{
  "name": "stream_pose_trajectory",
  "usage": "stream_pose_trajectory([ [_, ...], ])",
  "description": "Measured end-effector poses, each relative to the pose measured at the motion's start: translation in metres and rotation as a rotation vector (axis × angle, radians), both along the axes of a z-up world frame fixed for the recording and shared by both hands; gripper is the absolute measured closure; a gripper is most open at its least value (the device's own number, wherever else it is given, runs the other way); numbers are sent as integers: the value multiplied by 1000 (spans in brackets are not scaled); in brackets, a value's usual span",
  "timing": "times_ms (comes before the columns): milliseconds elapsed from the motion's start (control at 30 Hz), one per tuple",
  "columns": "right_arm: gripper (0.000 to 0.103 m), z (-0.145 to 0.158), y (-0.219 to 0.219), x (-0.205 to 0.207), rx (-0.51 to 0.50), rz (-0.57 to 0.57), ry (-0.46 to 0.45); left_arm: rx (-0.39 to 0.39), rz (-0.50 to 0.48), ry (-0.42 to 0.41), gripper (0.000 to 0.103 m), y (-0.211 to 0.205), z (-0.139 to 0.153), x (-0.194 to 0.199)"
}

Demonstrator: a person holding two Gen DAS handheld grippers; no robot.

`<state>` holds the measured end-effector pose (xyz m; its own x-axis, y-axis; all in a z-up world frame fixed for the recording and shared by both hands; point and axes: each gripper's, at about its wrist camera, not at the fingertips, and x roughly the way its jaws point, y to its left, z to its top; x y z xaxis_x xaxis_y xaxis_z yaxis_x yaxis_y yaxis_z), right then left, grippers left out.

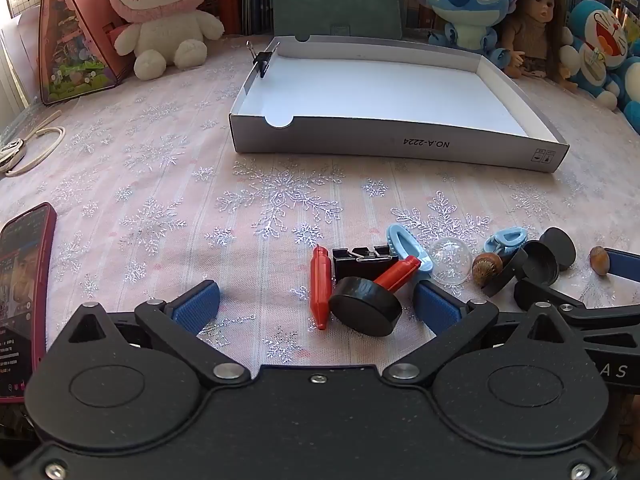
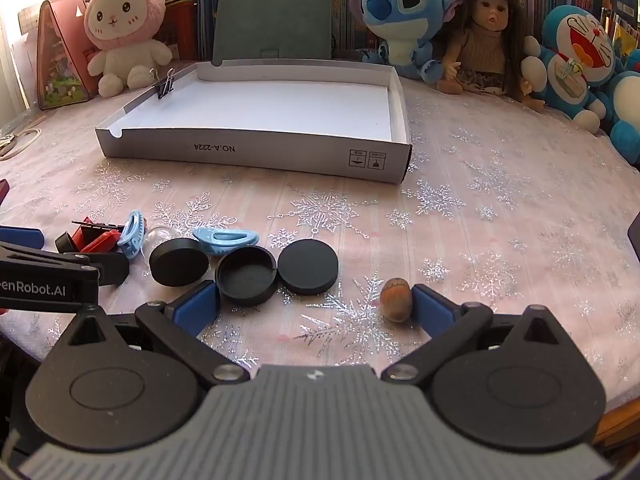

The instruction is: Organize rigid objects

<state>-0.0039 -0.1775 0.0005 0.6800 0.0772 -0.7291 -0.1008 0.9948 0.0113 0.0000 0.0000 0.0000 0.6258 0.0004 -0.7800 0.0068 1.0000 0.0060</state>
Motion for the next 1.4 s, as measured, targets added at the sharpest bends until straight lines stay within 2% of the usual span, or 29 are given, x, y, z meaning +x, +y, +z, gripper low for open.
stream_pose_trajectory([
  [1400, 0, -3, 0, -1, 0, -1, -2, 0, 0, -11, 0, 0, 1, -3],
])
